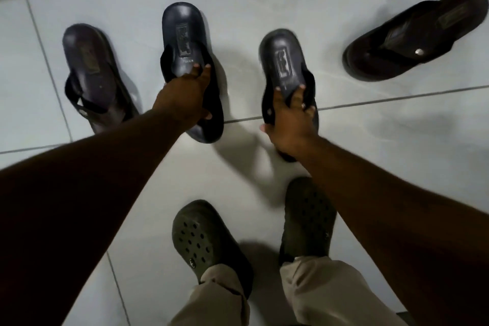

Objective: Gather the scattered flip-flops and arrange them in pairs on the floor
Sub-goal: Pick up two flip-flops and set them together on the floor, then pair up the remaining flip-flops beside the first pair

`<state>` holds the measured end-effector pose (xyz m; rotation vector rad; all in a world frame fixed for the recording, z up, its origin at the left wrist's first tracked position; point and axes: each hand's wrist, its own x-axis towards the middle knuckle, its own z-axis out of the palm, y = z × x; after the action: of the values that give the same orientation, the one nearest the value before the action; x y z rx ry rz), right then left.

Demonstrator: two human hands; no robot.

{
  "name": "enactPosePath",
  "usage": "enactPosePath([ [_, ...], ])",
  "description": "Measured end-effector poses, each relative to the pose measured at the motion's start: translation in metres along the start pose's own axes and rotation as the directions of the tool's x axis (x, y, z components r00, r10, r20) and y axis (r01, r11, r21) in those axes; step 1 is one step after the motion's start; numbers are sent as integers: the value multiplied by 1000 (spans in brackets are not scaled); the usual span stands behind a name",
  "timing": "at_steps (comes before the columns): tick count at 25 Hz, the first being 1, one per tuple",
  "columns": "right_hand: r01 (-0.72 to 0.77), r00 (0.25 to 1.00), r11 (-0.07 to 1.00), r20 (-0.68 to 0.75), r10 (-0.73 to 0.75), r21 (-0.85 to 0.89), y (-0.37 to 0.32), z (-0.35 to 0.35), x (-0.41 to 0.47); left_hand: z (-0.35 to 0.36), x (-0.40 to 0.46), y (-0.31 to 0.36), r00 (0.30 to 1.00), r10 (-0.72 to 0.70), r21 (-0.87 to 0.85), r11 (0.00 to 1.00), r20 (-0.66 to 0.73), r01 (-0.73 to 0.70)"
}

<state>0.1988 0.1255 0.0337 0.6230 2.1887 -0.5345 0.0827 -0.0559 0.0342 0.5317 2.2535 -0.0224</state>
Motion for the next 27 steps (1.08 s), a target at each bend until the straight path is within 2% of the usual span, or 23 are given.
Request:
enactPosePath([
  [3, 89, 996, 996, 13, -89, -22, -70, -5, 22, -4, -7, -26, 1000, -12, 2, 1000, -14, 12],
  [7, 199, 980, 979, 14, -198, -34, -124, 4, 28, -11, -10, -54, 1000, 3, 36, 999, -26, -2],
  [9, 224, 975, 972, 20, -224, -67, -134, 10, 26, -11, -9, -67, 1000, 6, 35, 999, -13, -5],
  [11, 281, 959, 956, -4, -282, -85, -132, 12, 28, -14, -14, -79, 997, 29, 43, 999, -67, -26],
  [12, 318, 947, 945, -34, -321, -72, -125, 11, 30, -17, -16, -86, 991, 12, 59, 998, -136, -4],
  [14, 398, 906, 915, -128, -403, -69, -104, 4, 29, -25, -27, -108, 963, -128, 32, 990, -239, 140],
  [16, 433, 864, 895, -233, -446, -109, -76, -4, 26, -20, -39, -145, 943, -292, -42, 956, -156, 289],
  [18, 396, 874, 914, -271, -404, -85, -47, -11, 20, 0, -55, -173, 951, -309, 7, 951, -21, 309],
  [19, 365, 892, 928, -260, -370, -68, -34, -12, 15, 13, -67, -178, 954, -298, -14, 954, 33, 298],
  [20, 334, 909, 941, -244, -337, -54, -22, -13, 8, 30, -77, -176, 947, -319, -125, 939, 37, 321],
  [21, 310, 923, 950, -229, -310, -38, -13, -12, 1, 50, -89, -173, 925, -377, -264, 890, 34, 372],
  [23, 269, 944, 963, -197, -264, 1, 2, -11, -13, 81, -118, -160, 859, -511, -341, 804, 26, 488],
  [25, 249, 952, 968, -186, -244, 4, 17, -10, -21, 107, -142, -137, 755, -648, -420, 662, 96, 621],
  [26, 234, 954, 972, -189, -231, -8, 26, -11, -21, 112, -148, -118, 734, -662, -440, 618, 155, 651],
  [27, 208, 959, 978, -193, -208, -18, 34, -12, -20, 119, -145, -101, 742, -641, -450, 614, 195, 648],
])
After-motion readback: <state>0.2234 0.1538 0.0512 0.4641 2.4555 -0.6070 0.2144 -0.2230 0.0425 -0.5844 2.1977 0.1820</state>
